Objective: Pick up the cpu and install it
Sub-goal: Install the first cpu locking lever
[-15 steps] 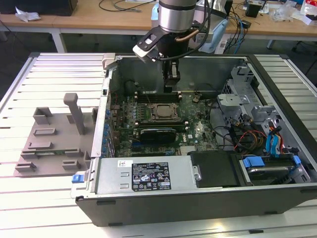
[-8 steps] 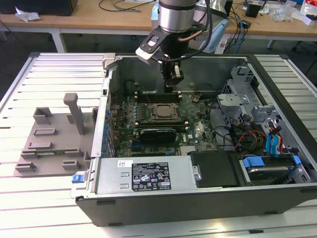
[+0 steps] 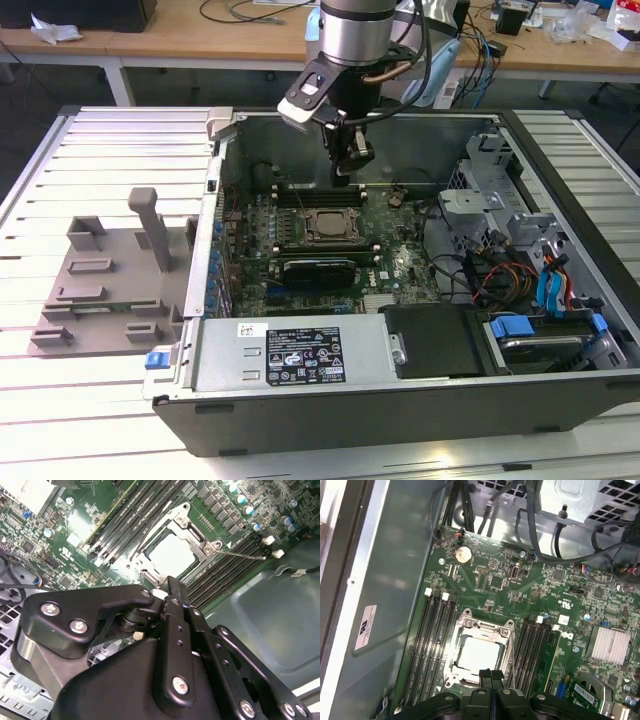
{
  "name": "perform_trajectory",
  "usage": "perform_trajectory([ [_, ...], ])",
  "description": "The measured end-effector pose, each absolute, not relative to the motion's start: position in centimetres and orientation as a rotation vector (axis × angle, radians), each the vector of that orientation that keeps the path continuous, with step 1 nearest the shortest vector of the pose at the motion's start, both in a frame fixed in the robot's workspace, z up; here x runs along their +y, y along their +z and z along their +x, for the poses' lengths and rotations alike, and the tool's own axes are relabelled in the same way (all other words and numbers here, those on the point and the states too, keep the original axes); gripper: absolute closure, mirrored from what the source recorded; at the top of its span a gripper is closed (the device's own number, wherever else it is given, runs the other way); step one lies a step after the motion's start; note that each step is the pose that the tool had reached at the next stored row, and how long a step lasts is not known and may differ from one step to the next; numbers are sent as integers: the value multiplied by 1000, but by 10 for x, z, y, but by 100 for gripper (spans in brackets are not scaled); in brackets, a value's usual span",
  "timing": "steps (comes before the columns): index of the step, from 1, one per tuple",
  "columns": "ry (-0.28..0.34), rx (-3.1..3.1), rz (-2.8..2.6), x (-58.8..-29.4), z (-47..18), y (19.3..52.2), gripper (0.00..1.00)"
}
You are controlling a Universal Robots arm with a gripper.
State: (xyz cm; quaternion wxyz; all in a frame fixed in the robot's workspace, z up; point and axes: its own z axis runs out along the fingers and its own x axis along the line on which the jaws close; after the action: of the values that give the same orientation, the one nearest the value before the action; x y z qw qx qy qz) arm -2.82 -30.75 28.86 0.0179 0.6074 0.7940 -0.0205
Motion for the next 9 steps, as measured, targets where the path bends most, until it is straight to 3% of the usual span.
perform_trajectory([
  [9, -60, 2591, 1706, -308, -28, 289, 89],
])
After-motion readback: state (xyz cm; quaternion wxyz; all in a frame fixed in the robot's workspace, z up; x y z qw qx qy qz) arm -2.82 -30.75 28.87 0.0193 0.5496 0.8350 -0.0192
